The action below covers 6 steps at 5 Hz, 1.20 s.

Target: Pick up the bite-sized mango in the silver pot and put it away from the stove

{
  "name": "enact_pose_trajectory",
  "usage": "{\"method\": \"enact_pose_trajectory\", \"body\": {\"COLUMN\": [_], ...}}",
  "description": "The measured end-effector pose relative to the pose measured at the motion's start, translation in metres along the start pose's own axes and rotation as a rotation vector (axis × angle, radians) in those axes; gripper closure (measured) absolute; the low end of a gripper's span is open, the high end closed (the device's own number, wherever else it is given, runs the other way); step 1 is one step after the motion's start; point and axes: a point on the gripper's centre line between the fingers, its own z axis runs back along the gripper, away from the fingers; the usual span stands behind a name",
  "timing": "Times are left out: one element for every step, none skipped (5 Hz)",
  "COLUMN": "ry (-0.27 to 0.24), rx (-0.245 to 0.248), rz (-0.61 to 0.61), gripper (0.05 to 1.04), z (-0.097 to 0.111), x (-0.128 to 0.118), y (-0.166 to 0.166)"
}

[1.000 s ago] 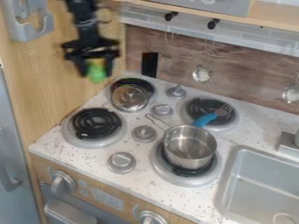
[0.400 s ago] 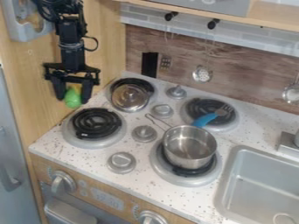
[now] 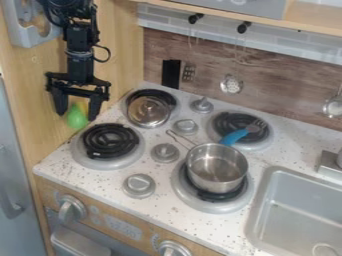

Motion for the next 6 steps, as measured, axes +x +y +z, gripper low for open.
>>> {"method": "enact_pose_trajectory", "body": {"ry": [-0.011, -0.072, -0.114, -0.154, -0.156, -0.143], "rx": [-0.005, -0.079, -0.208, -0.260, -0.257, -0.236], "rz": [-0.002, -0.023, -0.057, -0.120, -0.149, -0.152], "gripper": [0.073, 0.083, 0.084, 0.084, 0.084, 0.084], "z": [0.000, 0.001, 0.001, 0.010, 0.011, 0.010], "x": [0.002, 0.011, 0.012, 0.014, 0.014, 0.013], "y": [-0.002, -0.013, -0.028, -0.037, -0.041, -0.040]}}
